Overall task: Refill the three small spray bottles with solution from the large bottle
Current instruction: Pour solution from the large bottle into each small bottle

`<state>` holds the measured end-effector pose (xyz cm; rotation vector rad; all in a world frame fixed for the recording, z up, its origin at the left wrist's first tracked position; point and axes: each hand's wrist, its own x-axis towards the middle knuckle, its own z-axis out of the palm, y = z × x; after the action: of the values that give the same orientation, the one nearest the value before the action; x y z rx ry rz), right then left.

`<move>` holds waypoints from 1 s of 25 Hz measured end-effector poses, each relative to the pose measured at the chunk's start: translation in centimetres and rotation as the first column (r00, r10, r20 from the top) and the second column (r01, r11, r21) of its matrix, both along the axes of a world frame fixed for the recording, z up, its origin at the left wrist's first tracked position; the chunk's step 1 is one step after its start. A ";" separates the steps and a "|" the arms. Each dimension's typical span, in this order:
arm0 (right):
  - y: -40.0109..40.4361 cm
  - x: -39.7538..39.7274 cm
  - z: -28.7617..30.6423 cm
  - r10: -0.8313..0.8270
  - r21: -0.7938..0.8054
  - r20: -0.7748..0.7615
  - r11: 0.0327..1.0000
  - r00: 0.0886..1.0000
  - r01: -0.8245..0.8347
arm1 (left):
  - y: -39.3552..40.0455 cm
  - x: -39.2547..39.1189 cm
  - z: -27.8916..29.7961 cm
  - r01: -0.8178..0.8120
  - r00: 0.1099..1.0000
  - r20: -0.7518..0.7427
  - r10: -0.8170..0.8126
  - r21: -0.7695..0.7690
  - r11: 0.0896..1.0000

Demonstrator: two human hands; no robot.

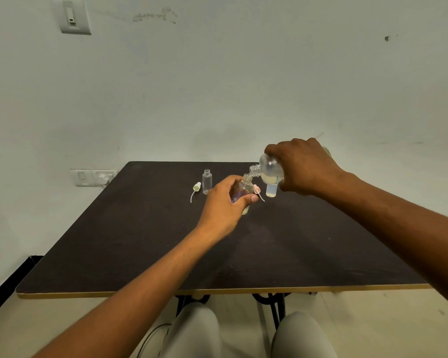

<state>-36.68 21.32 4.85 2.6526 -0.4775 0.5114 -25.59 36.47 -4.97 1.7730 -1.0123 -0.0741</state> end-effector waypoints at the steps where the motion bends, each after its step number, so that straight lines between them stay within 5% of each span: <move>1: 0.0 0.0 0.0 0.001 0.000 -0.003 1.000 1.000 -0.001 | 0.0 0.0 0.0 0.000 1.000 -0.003 0.000 -0.001 1.000; 25: -0.5 0.2 0.1 0.003 -0.038 -0.005 0.999 1.000 -0.004 | -0.5 0.2 -0.2 0.023 1.000 -0.018 -0.024 -0.039 0.999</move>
<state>-36.49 20.80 4.91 2.6185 -0.4573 0.5097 -25.40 35.96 -5.21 1.7219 -1.0149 -0.0852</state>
